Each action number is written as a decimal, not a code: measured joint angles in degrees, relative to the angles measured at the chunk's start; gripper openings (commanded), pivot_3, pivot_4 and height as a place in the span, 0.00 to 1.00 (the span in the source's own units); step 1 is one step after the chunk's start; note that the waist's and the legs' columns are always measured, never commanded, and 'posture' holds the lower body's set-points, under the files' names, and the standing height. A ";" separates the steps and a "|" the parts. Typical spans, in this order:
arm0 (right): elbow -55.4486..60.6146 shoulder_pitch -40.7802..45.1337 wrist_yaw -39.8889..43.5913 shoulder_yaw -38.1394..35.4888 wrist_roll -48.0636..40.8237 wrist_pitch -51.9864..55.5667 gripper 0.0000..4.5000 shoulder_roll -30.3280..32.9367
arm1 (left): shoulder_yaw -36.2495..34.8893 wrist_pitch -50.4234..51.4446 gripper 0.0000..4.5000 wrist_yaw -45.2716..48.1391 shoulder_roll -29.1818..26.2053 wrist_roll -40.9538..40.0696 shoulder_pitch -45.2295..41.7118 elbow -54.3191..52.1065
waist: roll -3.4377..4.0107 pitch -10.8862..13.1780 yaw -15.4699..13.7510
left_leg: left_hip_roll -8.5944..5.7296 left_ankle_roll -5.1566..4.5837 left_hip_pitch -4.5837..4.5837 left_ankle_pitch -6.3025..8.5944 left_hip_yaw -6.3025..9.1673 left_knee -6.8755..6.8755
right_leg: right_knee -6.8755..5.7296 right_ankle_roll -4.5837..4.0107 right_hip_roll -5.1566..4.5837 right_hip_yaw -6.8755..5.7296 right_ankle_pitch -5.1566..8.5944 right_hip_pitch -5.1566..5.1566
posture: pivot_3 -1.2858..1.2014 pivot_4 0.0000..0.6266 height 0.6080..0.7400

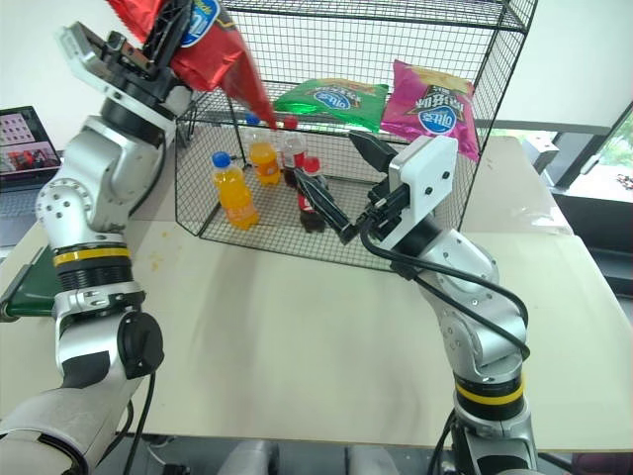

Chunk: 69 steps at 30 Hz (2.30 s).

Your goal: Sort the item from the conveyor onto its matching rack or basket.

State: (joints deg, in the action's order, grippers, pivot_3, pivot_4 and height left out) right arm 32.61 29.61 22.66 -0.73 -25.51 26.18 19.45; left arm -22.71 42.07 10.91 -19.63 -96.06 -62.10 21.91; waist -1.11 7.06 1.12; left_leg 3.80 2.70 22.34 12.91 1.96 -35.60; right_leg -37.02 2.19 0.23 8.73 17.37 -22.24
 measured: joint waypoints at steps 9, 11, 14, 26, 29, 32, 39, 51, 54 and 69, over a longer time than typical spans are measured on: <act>1.68 -0.14 -1.95 0.01 -0.03 1.86 1.00 0.40 | -3.00 -4.34 0.01 12.86 1.96 11.56 -8.93 18.18 | -0.01 0.01 -0.22 | -0.03 -0.01 0.06 0.00 0.00 -0.03 | 0.06 0.02 0.00 -0.01 0.01 0.01 | 0.52 0.24 0.98; 1.80 -0.13 -2.04 0.00 -0.04 2.04 1.00 0.48 | -4.63 -6.13 0.01 15.64 1.93 13.92 -11.65 23.24 | -0.01 0.01 -0.22 | -0.03 -0.01 0.06 0.00 0.00 -0.02 | 0.08 0.03 0.00 -0.01 0.01 0.00 | 0.52 0.24 0.98; 1.89 -0.13 -2.18 0.00 -0.06 2.12 1.00 0.55 | -7.36 -8.62 0.01 19.15 1.49 17.35 -14.57 29.70 | 0.00 0.02 -0.16 | -0.03 -0.02 0.06 0.00 0.00 0.02 | 0.11 0.03 0.00 -0.01 0.02 0.00 | 0.52 0.24 0.98; 2.96 -0.13 -3.02 0.09 -0.07 3.08 1.00 0.80 | -14.62 -11.43 0.01 14.59 2.39 27.09 -8.12 39.73 | 0.02 0.04 -0.24 | -0.01 -0.03 0.11 -0.01 0.05 0.05 | 0.03 0.04 0.00 -0.03 0.02 -0.03 | 0.52 0.24 0.98; 2.96 -0.13 -3.02 0.14 -0.04 3.13 1.00 0.80 | -17.49 -10.81 0.01 7.71 3.75 26.86 -7.34 35.55 | 0.02 0.04 -0.34 | -0.01 -0.03 0.15 0.00 0.08 -0.02 | 0.03 0.04 0.00 -0.03 0.01 -0.02 | 0.52 0.24 0.98; 2.90 -0.13 -3.03 0.27 0.04 3.13 1.00 0.73 | -18.48 -10.99 0.01 3.36 5.03 26.96 -6.29 30.32 | 0.02 0.04 -0.32 | 0.00 -0.03 0.13 -0.01 0.09 -0.02 | -0.03 0.04 0.00 -0.03 0.01 -0.02 | 0.52 0.24 0.98; 0.07 0.43 -2.99 2.68 2.25 2.96 1.00 -0.38 | -19.03 -14.73 0.01 0.45 7.75 29.58 -7.90 29.22 | 0.02 0.04 -0.48 | -0.04 -0.02 0.14 -0.01 0.10 -0.08 | -0.02 0.05 0.00 -0.04 0.01 0.00 | 0.52 0.24 0.98; -0.41 1.34 -5.80 3.45 5.98 2.97 1.00 -2.06 | -21.08 -26.74 0.21 0.66 8.37 35.48 -17.37 45.68 | 0.02 0.04 -0.24 | -0.05 -0.02 0.13 -0.01 0.11 -0.03 | -0.01 0.05 0.00 -0.04 0.01 -0.02 | 0.52 0.24 0.98; -0.40 1.34 -6.37 3.44 6.39 2.97 1.00 -2.29 | -21.62 -27.52 0.48 1.23 8.07 36.31 -18.05 46.66 | 0.02 0.04 -0.25 | -0.05 -0.02 0.13 -0.02 0.11 -0.03 | -0.01 0.05 0.00 -0.04 0.01 -0.02 | 0.52 0.24 0.98; 0.12 0.64 -5.15 4.35 6.27 2.75 1.00 -3.08 | -18.74 -3.42 0.99 -15.41 9.76 30.94 0.25 5.79 | 0.08 0.00 0.03 | 0.04 0.15 0.02 -0.11 0.17 -0.04 | -0.23 0.05 0.01 -0.03 0.00 0.03 | 0.52 0.24 0.98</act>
State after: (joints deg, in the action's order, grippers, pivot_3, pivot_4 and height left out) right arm 32.74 30.24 17.52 3.62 -19.24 28.94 16.37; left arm -41.45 38.64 -4.50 -9.87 -65.12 -61.86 27.71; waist -1.03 7.06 1.16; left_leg 3.83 2.85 22.36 12.80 2.14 -35.65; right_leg -37.25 2.24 0.24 8.70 17.37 -22.22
